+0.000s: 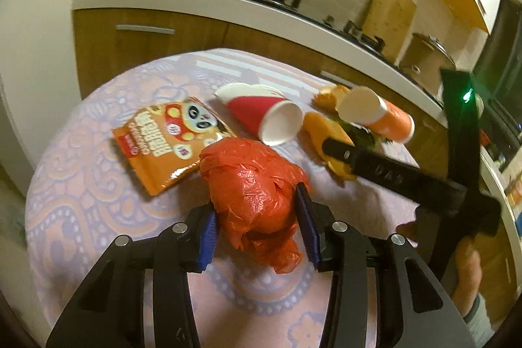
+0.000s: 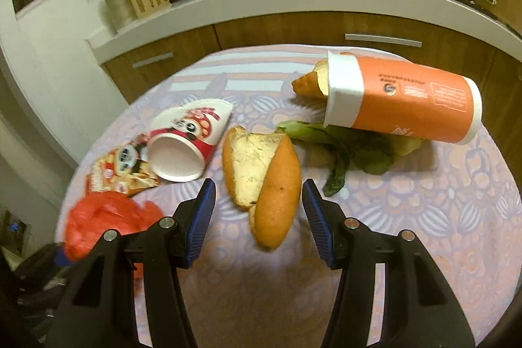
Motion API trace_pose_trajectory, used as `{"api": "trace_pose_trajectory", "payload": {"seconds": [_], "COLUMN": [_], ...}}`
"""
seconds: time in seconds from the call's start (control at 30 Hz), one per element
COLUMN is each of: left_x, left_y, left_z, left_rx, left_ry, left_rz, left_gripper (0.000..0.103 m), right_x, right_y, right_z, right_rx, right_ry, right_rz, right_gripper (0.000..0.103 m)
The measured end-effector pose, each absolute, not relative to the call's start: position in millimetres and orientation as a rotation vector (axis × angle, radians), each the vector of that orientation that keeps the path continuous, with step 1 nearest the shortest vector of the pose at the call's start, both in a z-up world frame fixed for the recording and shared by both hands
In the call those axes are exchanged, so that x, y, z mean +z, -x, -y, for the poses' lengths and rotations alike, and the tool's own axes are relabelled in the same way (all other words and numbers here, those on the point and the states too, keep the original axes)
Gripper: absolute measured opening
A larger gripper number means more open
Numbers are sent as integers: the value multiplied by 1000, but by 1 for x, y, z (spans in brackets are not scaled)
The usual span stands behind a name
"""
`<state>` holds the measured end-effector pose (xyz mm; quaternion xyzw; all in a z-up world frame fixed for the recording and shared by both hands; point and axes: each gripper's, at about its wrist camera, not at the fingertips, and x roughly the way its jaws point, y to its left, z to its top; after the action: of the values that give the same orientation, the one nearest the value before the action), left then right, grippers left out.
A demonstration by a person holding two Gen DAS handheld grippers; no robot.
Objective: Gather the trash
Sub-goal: 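Grasp the red plastic bag with the left tool while the right tool grasps the bread roll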
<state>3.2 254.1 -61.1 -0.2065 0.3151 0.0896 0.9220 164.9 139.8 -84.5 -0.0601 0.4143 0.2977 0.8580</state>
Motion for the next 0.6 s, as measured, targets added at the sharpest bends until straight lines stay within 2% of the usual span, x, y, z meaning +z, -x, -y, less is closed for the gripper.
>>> {"api": "trace_pose_trajectory", "payload": {"seconds": [0.3, 0.33, 0.37, 0.47, 0.6], "left_x": [-59, -59, -59, -57, -52], "left_y": [-4, -4, -4, -5, -2], "left_z": [-254, -253, -252, -246, -239], "left_rx": [176, 176, 180, 176, 162], "left_ry": [425, 420, 413, 389, 360], "left_rz": [-641, -641, -638, -633, -608], "left_gripper": [41, 41, 41, 41, 41], "right_x": [-88, -88, -87, -83, -70], "right_y": [-167, -165, -164, -158, -140], "right_z": [-163, -164, -164, -162, -145], "right_rx": [579, 579, 582, 596, 607], "right_ry": [232, 240, 243, 249, 238], "right_rz": [-852, -842, -840, -810, -752], "right_gripper": [51, 48, 40, 25, 20]}}
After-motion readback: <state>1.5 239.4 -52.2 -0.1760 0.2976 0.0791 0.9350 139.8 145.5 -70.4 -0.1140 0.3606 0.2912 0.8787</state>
